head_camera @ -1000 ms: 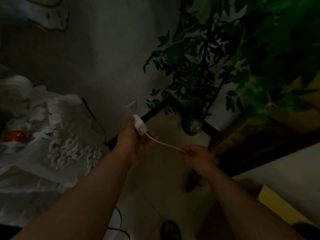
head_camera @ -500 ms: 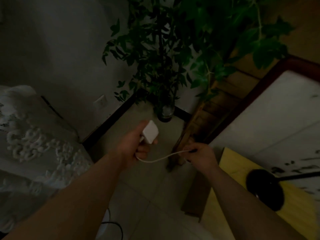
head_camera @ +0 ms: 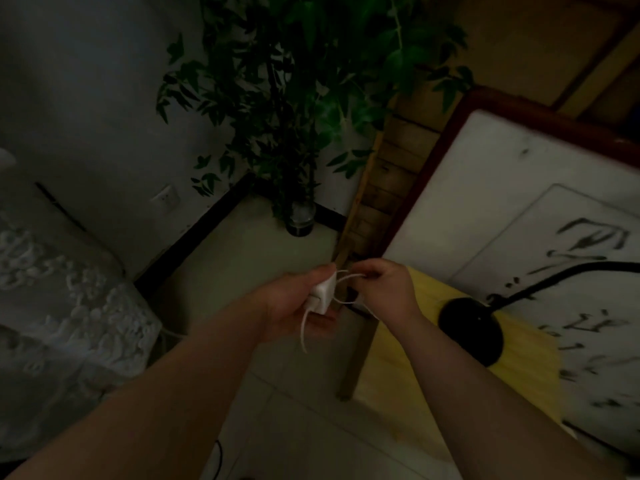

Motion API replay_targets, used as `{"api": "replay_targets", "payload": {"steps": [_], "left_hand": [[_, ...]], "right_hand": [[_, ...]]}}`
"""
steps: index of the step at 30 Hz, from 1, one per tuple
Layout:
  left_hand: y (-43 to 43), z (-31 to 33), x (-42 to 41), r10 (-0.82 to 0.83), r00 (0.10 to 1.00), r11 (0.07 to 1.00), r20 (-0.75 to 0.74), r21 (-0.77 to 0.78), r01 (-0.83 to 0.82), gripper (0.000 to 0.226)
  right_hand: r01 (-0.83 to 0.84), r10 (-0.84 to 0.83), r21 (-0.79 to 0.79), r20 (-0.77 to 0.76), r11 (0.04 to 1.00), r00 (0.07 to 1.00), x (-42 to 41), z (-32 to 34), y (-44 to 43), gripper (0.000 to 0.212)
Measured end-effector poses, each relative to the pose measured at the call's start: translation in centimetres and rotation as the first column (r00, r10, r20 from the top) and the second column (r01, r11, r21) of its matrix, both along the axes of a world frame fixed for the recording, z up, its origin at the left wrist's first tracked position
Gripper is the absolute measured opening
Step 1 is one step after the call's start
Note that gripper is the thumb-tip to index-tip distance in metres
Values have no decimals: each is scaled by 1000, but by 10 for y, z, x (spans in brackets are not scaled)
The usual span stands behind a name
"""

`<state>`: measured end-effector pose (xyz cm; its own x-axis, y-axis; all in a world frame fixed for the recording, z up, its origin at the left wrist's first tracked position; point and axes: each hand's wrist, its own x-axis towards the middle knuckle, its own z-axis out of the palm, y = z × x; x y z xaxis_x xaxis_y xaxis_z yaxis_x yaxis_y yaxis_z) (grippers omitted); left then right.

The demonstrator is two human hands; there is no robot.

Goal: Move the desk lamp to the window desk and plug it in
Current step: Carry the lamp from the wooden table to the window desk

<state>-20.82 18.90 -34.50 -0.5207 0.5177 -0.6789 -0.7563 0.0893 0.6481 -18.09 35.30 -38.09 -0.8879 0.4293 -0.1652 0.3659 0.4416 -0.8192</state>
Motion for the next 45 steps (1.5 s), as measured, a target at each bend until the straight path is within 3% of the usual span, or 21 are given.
{"api": "replay_targets", "payload": {"steps": [1,6,11,15,20,23,27,33,37,45], "left_hand": [[19,3,21,38,999,999,18,8,-38,31],[19,-7,17,291,955,952,65,76,-295,32],[22,-32,9,224,947,909,231,302,-288,61],[53,-24,16,342,906,846,249,338,-412,40],[91,-18,18,367,896,861,251,273,-429,38],[110,-22,15,330,926,906,181,215,-365,37],[128,-21,12,127,992,983,-7,134,-125,24],[140,-33,4,-56,975,998,-216,2,57,20],[150,-50,-2,-99,956,995,-275,-51,88,22],[184,-95,-10,-180,914,978,-363,-167,126,28]], "right_hand": [[30,-30,19,-13,999,999,26,8,15,17],[4,0,-250,13,968,1000,32,16,9,17],[-28,89,-548,85,836,992,36,25,-2,15],[41,53,-683,116,729,992,62,29,25,18],[129,-59,-745,120,654,991,81,25,60,14],[142,-51,-751,143,644,988,87,21,72,16],[181,-67,-742,181,646,981,95,14,88,24],[418,-377,-614,204,670,904,101,-7,109,19],[558,-557,-522,179,645,811,101,-31,125,29],[648,-617,-295,202,702,761,90,-72,160,44]]}}
